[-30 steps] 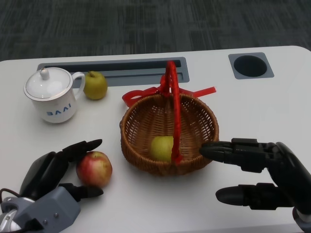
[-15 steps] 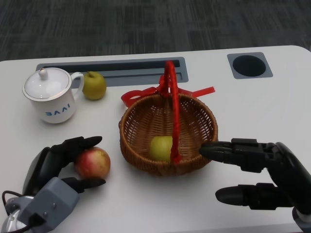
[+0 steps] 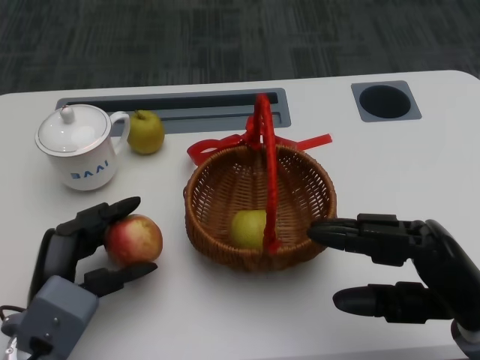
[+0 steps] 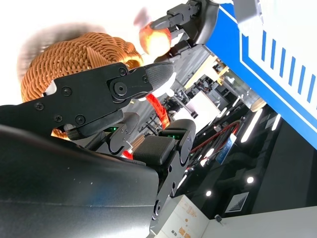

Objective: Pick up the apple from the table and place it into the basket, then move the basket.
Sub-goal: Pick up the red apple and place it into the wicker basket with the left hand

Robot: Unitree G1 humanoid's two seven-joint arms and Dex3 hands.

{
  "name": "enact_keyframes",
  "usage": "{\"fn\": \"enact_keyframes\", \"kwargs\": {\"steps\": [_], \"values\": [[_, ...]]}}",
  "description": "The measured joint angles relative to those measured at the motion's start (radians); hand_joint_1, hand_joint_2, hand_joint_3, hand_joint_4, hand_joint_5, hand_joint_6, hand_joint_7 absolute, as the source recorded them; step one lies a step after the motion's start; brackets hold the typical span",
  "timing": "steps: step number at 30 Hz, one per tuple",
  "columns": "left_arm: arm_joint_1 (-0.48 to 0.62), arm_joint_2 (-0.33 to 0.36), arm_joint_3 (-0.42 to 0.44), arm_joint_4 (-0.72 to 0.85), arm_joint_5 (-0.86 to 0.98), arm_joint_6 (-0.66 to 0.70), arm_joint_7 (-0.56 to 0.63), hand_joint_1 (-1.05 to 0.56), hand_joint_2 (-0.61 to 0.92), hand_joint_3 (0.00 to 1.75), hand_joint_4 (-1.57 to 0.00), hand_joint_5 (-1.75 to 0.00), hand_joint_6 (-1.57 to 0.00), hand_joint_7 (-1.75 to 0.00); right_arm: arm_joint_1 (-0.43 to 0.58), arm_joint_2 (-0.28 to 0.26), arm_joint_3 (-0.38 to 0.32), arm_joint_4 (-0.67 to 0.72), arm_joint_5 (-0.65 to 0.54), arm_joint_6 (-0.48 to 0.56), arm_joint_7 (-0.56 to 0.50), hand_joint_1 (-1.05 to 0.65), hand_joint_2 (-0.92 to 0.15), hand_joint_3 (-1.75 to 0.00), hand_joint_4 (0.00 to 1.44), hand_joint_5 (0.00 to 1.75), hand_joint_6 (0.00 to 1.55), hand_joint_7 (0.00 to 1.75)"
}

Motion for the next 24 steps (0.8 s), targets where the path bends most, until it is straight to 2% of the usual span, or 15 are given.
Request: {"fn": "enact_keyframes", "kwargs": {"steps": [10, 19, 24], "values": [[0.029, 0.001, 0.038, -0.200, -0.060, -0.135, -0.071, -0.12, 0.82, 0.00, -1.24, -0.01, -1.11, -0.01, -0.006, 0.000, 0.000, 0.011, 0.000, -0.002, 0.000, -0.53, -0.92, -0.03, 0.76, 0.00, 0.69, 0.00], [0.090, -0.021, 0.029, -0.476, -0.108, -0.135, -0.160, -0.12, 0.80, 0.00, -1.25, -0.02, -1.13, -0.01, -0.014, 0.003, 0.001, 0.021, -0.001, -0.006, 0.000, -0.53, -0.92, -0.03, 0.76, 0.00, 0.69, 0.00], [0.094, -0.048, 0.016, -0.539, -0.090, -0.110, -0.176, -0.16, 0.79, 0.00, -1.27, -0.03, -1.15, -0.02, -0.016, 0.006, 0.001, 0.029, -0.001, -0.013, -0.001, -0.54, -0.92, -0.04, 0.75, 0.00, 0.68, 0.00]]}}
